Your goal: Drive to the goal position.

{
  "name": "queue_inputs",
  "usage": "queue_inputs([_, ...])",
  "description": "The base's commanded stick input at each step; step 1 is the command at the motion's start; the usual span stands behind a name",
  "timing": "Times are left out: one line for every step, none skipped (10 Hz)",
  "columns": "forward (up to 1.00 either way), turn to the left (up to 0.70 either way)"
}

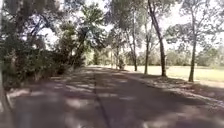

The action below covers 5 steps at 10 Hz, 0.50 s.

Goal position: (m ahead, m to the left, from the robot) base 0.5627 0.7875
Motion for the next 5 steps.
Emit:
queue_inputs([0.70, 0.00])
queue_inputs([0.70, 0.00])
queue_inputs([0.70, 0.01])
queue_inputs([0.70, 0.03])
queue_inputs([0.70, 0.05])
